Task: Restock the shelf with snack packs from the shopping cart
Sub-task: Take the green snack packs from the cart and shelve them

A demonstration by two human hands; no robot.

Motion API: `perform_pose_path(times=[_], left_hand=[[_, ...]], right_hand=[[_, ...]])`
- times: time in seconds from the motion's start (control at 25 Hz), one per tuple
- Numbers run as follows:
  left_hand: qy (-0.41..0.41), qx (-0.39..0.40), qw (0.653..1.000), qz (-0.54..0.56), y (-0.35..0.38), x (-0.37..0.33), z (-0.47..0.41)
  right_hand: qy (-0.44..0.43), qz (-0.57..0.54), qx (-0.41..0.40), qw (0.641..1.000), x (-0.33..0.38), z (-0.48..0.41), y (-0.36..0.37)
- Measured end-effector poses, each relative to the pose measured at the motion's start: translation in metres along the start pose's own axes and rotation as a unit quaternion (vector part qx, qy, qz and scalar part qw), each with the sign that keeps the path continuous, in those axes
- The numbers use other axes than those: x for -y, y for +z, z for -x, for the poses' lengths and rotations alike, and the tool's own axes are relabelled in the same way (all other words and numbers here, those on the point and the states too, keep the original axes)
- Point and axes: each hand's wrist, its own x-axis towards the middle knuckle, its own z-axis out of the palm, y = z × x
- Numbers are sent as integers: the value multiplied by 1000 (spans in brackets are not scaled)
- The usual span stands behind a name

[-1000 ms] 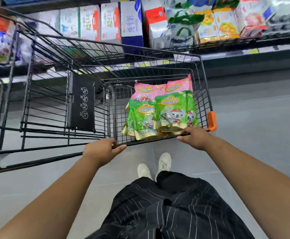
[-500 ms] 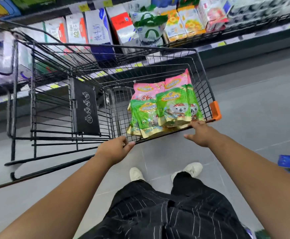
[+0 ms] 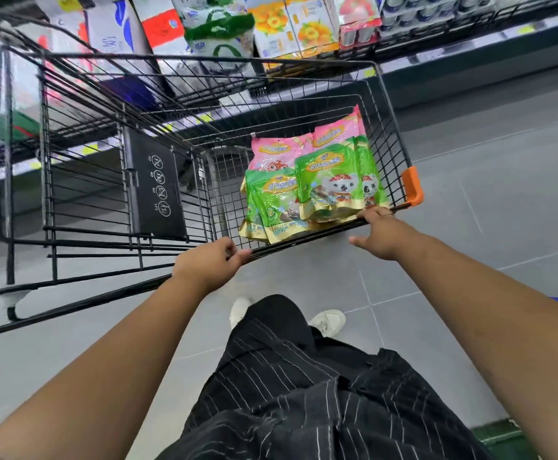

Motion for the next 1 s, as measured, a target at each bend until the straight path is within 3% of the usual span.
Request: perform_pose_path(times=[0.44, 1.0], left_hand=[[33, -43, 998, -26, 9, -180, -30], [29, -9, 999, 11, 13, -420, -73]], right_hand=[[25, -22, -2, 999, -157, -29, -78], [48, -55, 0, 997, -368, -63, -184]])
